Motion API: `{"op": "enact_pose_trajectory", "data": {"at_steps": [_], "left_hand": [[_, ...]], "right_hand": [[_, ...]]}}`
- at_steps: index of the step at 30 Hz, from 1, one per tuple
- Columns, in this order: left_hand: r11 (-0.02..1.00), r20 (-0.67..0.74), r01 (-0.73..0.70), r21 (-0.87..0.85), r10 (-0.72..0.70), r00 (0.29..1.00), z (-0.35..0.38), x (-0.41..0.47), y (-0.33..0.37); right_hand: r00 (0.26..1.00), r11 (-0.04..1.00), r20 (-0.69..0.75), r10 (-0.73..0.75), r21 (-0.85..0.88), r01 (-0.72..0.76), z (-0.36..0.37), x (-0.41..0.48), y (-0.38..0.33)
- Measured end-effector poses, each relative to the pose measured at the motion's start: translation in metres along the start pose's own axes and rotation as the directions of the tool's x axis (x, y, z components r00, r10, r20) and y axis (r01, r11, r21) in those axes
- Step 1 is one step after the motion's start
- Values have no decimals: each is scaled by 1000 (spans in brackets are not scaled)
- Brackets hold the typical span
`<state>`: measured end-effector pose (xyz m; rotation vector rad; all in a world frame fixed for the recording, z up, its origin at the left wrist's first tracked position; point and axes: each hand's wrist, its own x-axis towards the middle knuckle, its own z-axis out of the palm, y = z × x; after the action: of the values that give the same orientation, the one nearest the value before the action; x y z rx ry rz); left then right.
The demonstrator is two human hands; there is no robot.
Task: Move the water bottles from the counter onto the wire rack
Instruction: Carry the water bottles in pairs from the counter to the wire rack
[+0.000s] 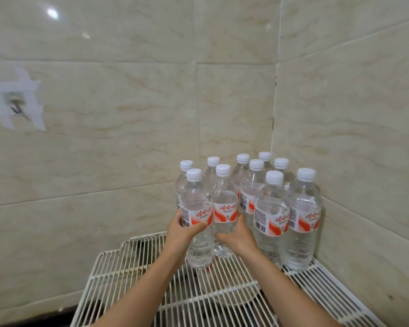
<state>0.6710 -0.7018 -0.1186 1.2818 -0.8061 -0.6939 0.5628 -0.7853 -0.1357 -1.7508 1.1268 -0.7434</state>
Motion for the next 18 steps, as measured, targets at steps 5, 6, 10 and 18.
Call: {"op": "enact_pose_trajectory", "data": {"at_steps": [5,6,10,18], "left_hand": [[998,-34,-28,57,30,999,1,-3,-9],[997,-37,-34,74,37,999,1,-4,-10],[986,-52,-40,162,49,997,2,-11,-14],[890,-174,61,451,20,985,-55,-46,-9]], "right_hand": [[1000,1000,-3,22,7,-22,1,-2,4],[1000,999,-6,31,11,-31,1,-2,4],[999,1000,-24,29,10,-28,4,-5,1],[744,805,-323,-585,-343,484,8,-52,-41]]}}
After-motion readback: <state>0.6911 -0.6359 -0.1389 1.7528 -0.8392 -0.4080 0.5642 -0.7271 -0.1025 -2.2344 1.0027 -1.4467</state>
